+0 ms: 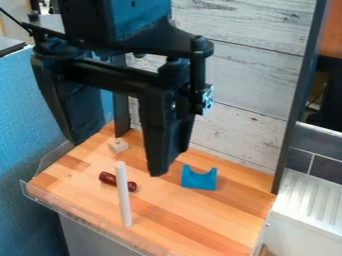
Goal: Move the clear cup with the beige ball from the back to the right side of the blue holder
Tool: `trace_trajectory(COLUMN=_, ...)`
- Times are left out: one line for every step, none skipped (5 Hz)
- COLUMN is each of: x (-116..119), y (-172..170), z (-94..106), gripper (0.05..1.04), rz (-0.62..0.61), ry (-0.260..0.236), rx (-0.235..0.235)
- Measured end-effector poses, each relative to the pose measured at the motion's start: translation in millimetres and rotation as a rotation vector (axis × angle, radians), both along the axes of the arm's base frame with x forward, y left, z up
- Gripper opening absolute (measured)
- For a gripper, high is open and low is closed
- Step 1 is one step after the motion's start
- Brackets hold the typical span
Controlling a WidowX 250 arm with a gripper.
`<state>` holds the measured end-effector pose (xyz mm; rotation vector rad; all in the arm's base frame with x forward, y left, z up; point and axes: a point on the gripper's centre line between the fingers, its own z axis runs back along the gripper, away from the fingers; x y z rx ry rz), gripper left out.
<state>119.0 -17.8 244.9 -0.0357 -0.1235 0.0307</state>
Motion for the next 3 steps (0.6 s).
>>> trace_trajectory(x=0, y=-1, z=-0.7, gripper=1.007, rz=-0.008, ry=-0.001, rx=-0.005)
trace_trajectory(x=23, y=18, z=-11.6, gripper=1.007, rz=0.071, ry=0.029, rx=-0.02)
trace_trajectory(x=37, y=38, z=-12.5, gripper=1.006, rz=0.116, ry=-0.011, rx=-0.043)
